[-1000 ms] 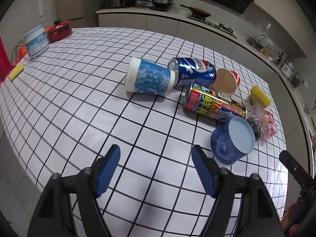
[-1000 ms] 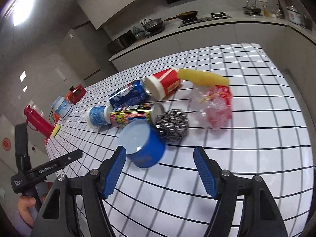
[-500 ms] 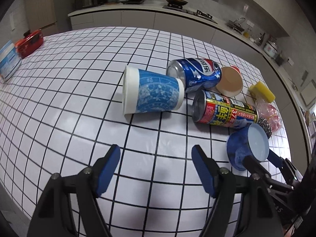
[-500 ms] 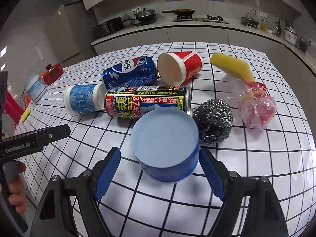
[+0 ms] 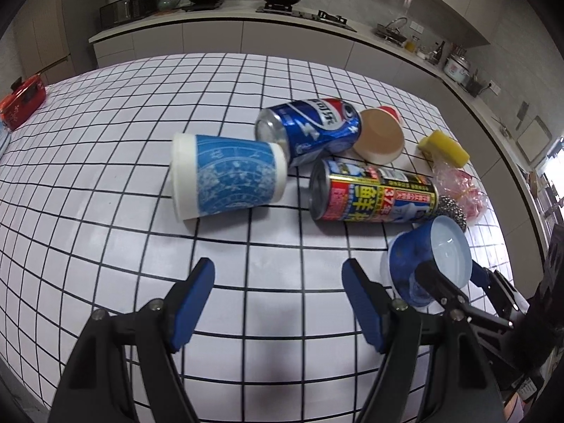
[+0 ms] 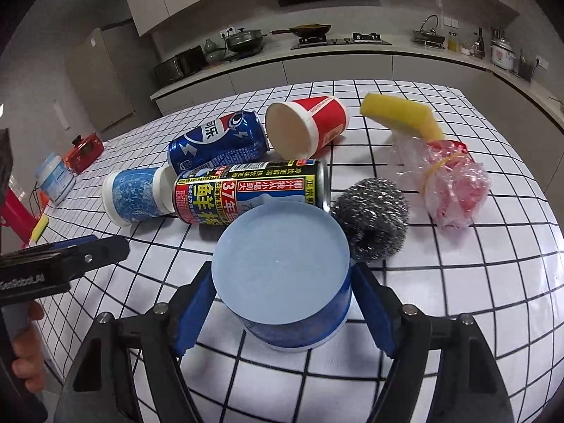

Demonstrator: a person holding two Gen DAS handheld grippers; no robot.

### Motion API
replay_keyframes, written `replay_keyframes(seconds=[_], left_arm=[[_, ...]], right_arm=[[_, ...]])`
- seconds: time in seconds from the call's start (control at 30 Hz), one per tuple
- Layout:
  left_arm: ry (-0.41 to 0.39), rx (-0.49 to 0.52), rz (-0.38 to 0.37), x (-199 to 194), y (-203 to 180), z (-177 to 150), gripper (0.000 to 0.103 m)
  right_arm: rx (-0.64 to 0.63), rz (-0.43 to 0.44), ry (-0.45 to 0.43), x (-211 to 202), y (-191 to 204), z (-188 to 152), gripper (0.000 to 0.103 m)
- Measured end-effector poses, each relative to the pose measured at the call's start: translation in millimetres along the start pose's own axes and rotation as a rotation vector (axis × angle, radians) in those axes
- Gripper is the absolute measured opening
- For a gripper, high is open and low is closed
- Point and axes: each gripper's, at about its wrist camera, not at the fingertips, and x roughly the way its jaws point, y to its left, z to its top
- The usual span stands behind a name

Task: Collect trash
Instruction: 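Lift the blue lid with the right tool while the left tool grasps the steel wool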

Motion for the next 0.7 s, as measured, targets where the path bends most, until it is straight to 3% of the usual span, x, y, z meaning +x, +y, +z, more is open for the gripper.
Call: replay_keyframes(seconds=[0.17, 0.47, 0.7], left_arm=[[0.004, 0.046, -0.048, 2.8, -30.3, -3.0, 0.076], [0.002, 0.178, -0.164, 19.1, -127.6, -6.8, 0.076], [-0.028, 0.185, -0.110, 45.5, -175.6, 10.0, 0.076]], right_arm=[[0.038, -0.024, -0.033, -32.1, -25.8, -9.2, 0.078], [0.176, -0.119, -0.089, -81.1, -111.9, -15.2, 0.078], [0.234, -0.114, -0.102, -94.9, -159.3, -16.2, 0.078]])
